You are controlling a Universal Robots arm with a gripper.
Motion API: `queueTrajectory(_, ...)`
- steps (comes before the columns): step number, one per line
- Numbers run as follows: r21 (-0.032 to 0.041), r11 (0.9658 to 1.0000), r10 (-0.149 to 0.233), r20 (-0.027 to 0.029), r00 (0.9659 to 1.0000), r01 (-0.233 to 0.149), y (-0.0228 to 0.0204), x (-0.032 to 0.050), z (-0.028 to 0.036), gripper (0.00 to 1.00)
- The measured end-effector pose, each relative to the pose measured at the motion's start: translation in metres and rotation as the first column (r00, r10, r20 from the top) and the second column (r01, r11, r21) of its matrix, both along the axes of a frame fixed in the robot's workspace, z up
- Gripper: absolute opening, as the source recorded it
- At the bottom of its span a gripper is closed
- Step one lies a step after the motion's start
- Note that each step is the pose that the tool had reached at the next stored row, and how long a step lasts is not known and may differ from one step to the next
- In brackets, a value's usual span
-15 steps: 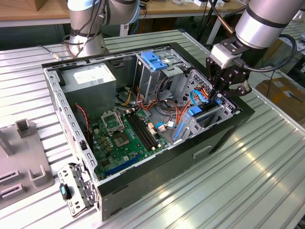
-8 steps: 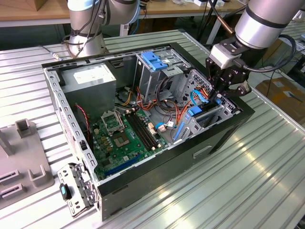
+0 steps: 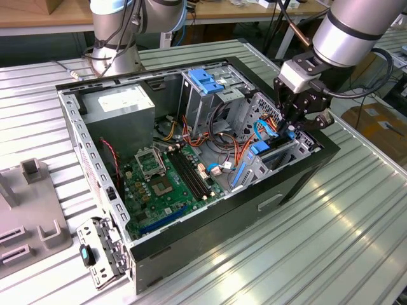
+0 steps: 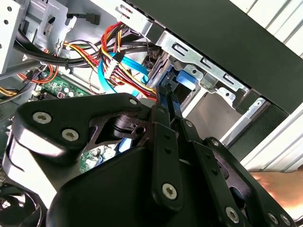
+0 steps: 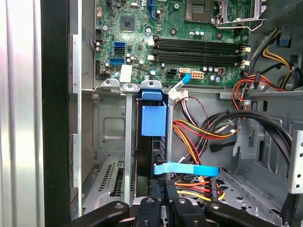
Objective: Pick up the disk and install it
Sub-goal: 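Insert the second disk wire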
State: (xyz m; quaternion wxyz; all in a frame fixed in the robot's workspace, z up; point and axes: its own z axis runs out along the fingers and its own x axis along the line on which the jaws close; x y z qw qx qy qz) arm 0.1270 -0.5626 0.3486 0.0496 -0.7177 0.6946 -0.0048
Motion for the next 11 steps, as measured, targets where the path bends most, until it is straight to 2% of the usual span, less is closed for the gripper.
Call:
queueTrajectory(4, 0.0000, 1.0000, 0.000, 0.0000, 1.0000, 0.000, -0.0015, 0.0000, 0.0000, 0.16)
queueTrajectory(11, 0.0001, 1.0000, 0.000, 0.0000, 1.0000, 0.000, -0.0016, 0.0000, -0.0021, 0.16)
